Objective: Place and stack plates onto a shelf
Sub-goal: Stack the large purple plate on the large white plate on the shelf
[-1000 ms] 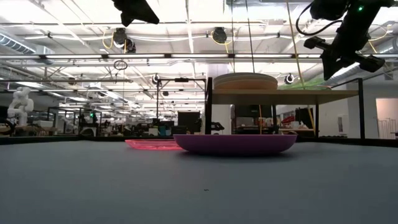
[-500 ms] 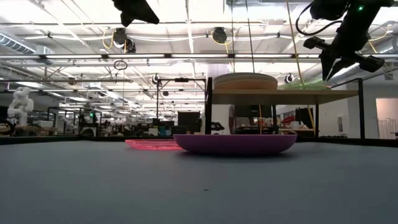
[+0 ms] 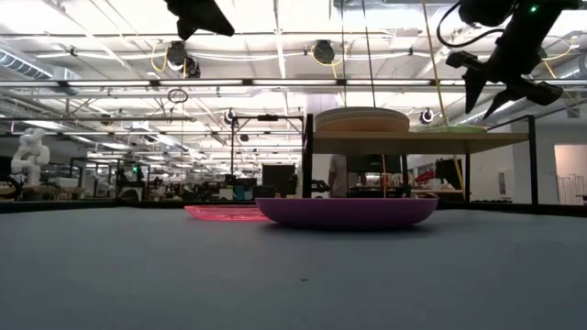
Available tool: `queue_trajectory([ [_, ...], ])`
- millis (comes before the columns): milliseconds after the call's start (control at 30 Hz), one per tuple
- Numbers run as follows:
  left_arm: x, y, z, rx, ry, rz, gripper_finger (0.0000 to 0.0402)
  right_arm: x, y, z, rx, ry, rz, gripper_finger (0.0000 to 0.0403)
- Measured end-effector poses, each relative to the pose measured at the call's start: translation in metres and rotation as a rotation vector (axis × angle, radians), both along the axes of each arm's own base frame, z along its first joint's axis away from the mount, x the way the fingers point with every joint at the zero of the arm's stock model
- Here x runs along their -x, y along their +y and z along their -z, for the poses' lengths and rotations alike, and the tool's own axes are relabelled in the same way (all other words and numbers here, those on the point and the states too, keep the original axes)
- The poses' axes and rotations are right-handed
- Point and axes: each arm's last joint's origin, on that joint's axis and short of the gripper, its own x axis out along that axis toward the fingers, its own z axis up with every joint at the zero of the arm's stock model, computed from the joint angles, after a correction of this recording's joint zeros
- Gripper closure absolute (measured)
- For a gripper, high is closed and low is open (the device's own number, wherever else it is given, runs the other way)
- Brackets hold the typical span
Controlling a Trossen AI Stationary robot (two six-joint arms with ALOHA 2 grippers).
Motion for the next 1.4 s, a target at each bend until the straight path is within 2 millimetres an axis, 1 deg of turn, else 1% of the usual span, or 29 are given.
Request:
queue_trajectory([
  [200, 0.001, 0.0, 0.001, 0.014, 0.011, -0.007, 0.04, -0.002, 0.007, -0.005, -0.003, -0.048, -0.152, 0.0254],
  [467, 0.001, 0.0, 0.002, 0.006, 0.019, 0.0, 0.04, -0.019, 0.017, -0.01, -0.025, -0.15, -0.39, 0.0254],
  [700, 0.001, 0.0, 0.003, -0.002, 0.031, 0.007, 0.04, -0.033, 0.028, -0.013, -0.011, -0.212, -0.49, 0.0254],
  [867, 0.004, -0.001, 0.006, 0.032, 0.067, -0.009, 0.04, -0.045, 0.039, -0.014, -0.017, -0.254, -0.569, 0.0254],
  [1133, 0.007, -0.005, 0.01, 0.075, 0.119, -0.013, 0.04, -0.072, 0.058, -0.009, -0.055, -0.28, -0.697, 0.0254],
  [1400, 0.005, -0.018, 0.012, 0.126, 0.131, 0.005, 0.04, -0.103, 0.082, 0.004, -0.103, -0.285, -0.806, 0.0254],
])
